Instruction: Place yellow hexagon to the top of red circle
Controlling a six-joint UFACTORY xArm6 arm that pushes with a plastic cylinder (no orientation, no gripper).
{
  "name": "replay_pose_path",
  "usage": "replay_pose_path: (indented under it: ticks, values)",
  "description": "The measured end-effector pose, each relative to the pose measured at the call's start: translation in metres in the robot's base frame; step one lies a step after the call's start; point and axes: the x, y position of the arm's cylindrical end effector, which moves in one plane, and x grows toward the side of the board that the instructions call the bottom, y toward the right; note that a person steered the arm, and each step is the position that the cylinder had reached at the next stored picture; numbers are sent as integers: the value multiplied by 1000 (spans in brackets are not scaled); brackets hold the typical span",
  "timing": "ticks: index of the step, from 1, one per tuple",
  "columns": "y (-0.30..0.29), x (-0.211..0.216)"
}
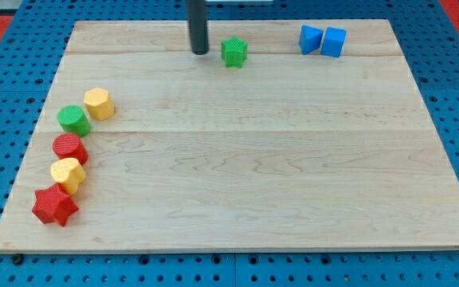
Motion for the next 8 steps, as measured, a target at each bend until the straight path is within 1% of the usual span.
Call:
replay_pose_path:
  ticks: [2,3,4,5,6,7,8]
  values:
    - [97,2]
    - [83,2]
    - [-16,-11]
    - [-76,40]
    - [-97,76]
    - [-138,93]
    - [-154,95]
